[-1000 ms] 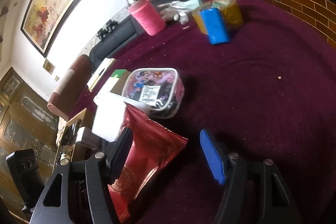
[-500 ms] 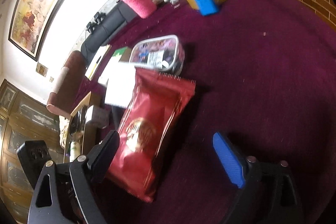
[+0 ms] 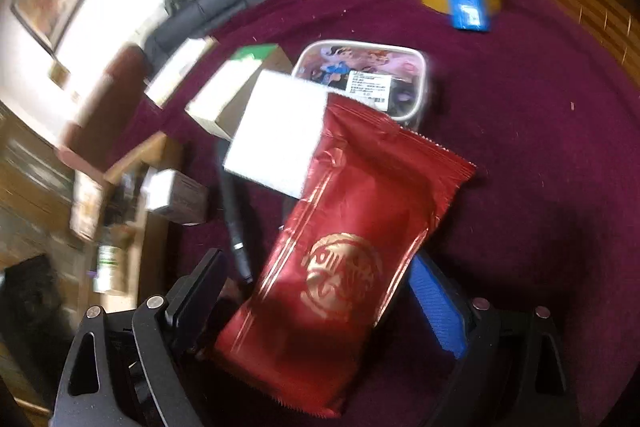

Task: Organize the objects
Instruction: 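Grasp the red foil snack bag with the right gripper while the left holds the pink pouch, then carry the pink pouch and red bag into the tray and open both grippers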

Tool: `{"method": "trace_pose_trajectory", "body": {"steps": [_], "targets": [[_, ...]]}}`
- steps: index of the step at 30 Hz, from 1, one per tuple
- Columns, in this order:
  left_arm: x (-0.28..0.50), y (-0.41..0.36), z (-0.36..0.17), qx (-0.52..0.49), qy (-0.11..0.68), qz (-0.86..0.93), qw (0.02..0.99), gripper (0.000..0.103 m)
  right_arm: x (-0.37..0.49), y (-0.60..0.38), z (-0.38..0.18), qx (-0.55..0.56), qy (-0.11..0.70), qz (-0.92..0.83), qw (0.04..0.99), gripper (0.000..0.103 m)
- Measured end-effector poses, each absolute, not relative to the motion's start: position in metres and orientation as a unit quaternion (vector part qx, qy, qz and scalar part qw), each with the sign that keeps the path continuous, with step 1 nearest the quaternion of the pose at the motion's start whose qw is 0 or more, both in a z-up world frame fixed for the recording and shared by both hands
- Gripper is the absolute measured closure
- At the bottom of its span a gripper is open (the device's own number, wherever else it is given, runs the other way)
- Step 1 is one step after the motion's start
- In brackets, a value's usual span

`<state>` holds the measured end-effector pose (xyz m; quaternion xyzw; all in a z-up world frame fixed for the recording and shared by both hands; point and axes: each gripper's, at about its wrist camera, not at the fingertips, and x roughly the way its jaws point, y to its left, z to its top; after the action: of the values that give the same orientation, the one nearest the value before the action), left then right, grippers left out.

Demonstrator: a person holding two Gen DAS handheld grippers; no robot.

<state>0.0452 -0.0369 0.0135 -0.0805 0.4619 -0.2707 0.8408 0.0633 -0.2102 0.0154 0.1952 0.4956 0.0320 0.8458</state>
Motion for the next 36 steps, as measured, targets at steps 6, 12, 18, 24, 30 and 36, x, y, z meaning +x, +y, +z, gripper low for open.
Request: {"method": "trace_pose_trajectory", "body": {"steps": [6,12,18,24,30,36], "targets": [[0.045,-0.044,0.01,-0.063,0.46,-0.267,0.844,0.073,0.06,-0.219,0.005,0.181,0.486,0.034,0.855,0.028],[0.041,-0.047,0.014,-0.052,0.446,-0.27,0.852,0.077,0.031,-0.24,0.006,0.198,0.457,0.07,0.864,0.051],[0.039,-0.044,0.021,-0.067,0.433,-0.283,0.854,0.077,0.011,-0.24,0.015,0.196,0.432,0.076,0.877,0.052],[0.037,-0.044,0.024,-0.061,0.426,-0.277,0.859,0.077,-0.001,-0.231,0.026,0.18,0.418,0.074,0.887,0.052],[0.023,-0.048,0.037,-0.027,0.389,-0.255,0.885,0.077,-0.009,-0.224,0.036,0.168,0.412,0.077,0.892,0.052],[0.014,-0.044,0.047,-0.012,0.362,-0.231,0.903,0.077,-0.015,-0.218,0.046,0.158,0.403,0.089,0.897,0.052]]}}
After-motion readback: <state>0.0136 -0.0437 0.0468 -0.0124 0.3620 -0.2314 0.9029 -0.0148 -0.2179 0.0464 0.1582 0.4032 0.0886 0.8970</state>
